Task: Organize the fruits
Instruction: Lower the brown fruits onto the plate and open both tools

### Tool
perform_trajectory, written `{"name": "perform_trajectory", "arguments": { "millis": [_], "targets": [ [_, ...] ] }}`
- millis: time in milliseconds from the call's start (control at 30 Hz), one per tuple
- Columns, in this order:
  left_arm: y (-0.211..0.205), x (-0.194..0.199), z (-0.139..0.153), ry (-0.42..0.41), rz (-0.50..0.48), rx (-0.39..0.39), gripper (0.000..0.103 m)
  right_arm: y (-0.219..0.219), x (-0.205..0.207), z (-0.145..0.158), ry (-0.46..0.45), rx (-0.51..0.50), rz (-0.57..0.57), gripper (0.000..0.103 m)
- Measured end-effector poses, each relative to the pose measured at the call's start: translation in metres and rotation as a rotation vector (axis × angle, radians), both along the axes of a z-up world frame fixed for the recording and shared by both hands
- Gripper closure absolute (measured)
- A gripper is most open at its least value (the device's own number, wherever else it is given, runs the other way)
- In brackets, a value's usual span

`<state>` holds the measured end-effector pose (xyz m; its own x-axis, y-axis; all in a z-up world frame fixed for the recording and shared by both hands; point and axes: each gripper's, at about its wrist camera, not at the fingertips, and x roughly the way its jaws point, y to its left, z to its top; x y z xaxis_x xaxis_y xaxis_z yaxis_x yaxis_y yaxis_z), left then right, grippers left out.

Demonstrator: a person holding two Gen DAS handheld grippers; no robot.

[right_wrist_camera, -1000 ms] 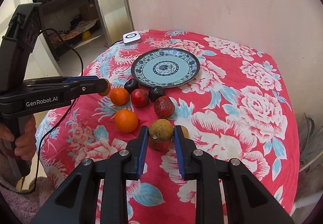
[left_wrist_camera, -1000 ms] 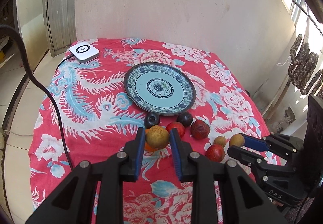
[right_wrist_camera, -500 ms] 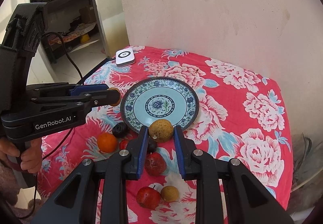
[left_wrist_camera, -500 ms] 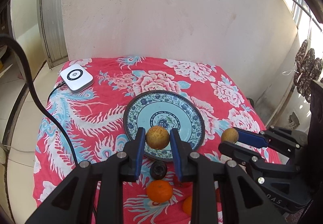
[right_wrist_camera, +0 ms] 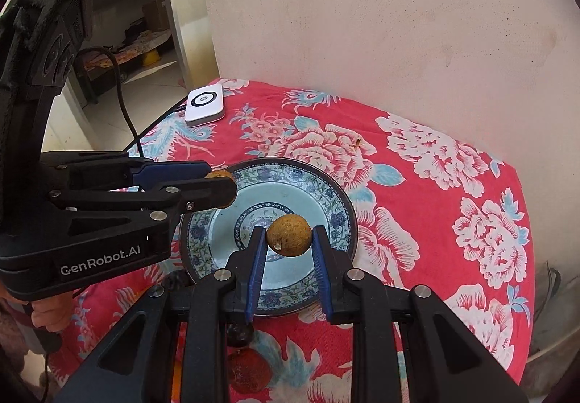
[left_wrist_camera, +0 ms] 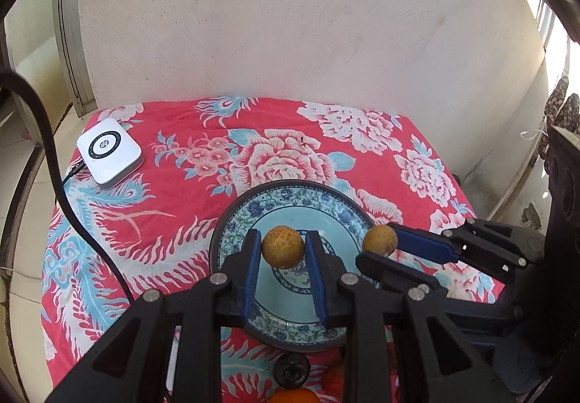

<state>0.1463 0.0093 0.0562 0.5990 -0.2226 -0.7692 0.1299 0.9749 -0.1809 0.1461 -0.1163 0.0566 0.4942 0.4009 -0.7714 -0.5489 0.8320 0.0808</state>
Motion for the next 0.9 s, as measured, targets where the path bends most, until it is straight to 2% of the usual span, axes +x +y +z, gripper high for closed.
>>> {"name": "perform_trajectory", "arguments": {
  "millis": [433,900],
  "targets": [
    [-0.002,0.04,-0.029,0.072,-0.003,-0.02,0.077,0.017,0.043,-0.027,0.024,-0.045,0.01,0.076],
    [-0.001,0.047,-0.032,0.058,-0.008,-0.023,0.077,0.023,0.052,-0.034,0.022,-0.054,0.019,0.076]
  ]
}}
